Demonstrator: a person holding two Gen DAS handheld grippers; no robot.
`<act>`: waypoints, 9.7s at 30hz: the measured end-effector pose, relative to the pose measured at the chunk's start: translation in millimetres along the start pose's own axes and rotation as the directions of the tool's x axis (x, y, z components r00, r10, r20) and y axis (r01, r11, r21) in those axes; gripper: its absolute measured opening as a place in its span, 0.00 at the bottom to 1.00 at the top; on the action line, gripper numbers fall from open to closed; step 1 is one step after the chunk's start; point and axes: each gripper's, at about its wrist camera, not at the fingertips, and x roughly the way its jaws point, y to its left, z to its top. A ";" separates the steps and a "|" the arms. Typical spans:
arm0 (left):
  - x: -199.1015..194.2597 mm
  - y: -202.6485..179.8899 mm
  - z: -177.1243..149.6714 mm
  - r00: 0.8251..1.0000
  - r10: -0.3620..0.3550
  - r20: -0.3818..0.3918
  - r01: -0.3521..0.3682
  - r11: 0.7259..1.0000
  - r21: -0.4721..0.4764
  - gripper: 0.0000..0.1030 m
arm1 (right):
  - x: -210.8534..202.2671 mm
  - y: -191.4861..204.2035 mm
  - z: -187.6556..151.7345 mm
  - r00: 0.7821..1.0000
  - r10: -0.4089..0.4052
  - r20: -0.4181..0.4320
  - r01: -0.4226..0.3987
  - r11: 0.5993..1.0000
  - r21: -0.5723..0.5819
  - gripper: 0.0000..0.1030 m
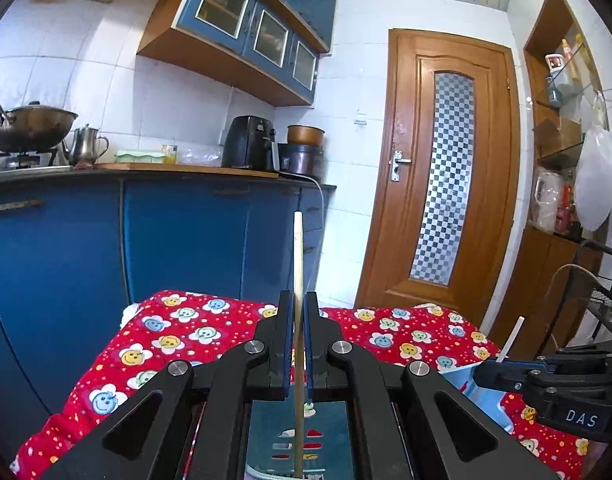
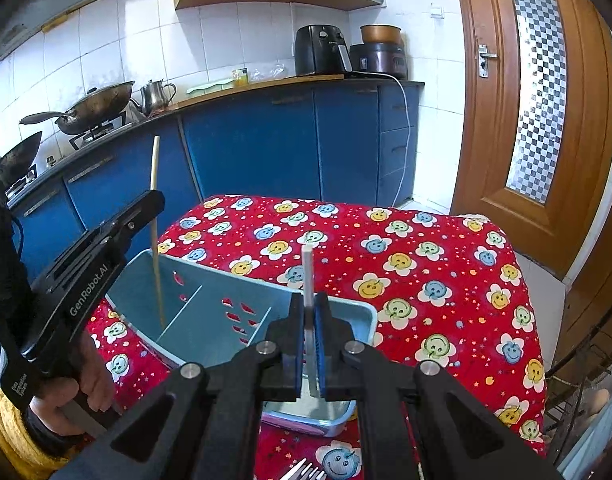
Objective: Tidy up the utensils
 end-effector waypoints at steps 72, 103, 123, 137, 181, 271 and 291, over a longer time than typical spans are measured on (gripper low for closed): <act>-90.8 -0.3 -75.7 0.766 -0.102 -0.635 0.134 0.991 0.003 0.36 | -69.1 1.6 -119.0 0.979 0.082 -0.188 -0.043 0.978 0.206 0.36; -92.1 4.6 -70.1 0.803 -0.158 -0.574 0.150 0.987 -0.061 0.05 | -53.5 -1.7 -122.7 0.970 0.077 -0.231 -0.032 0.980 0.194 0.36; -108.0 23.8 -42.6 0.858 -0.187 -0.478 0.145 0.982 -0.122 0.03 | -40.5 -10.4 -110.9 0.936 0.241 -0.256 -0.159 0.940 0.303 0.05; -120.8 23.1 -19.8 0.899 -0.199 -0.389 0.161 0.978 -0.129 0.03 | -100.7 17.4 -94.6 0.978 0.200 -0.058 -0.185 0.963 0.196 0.05; -20.2 13.2 49.0 0.983 0.065 0.172 -0.047 0.994 -0.103 0.03 | -66.0 13.4 25.3 0.903 -0.154 0.401 0.138 0.988 0.068 0.05; -98.2 1.2 -12.8 0.898 -0.057 -0.437 0.099 0.992 0.074 0.26 | -104.8 24.6 -68.3 0.995 0.034 0.098 -0.048 0.988 0.147 0.28; -83.2 3.4 -78.3 0.710 -0.078 -0.700 0.161 0.985 0.054 0.26 | -84.6 3.7 -115.8 0.995 0.043 -0.085 -0.024 0.977 0.210 0.34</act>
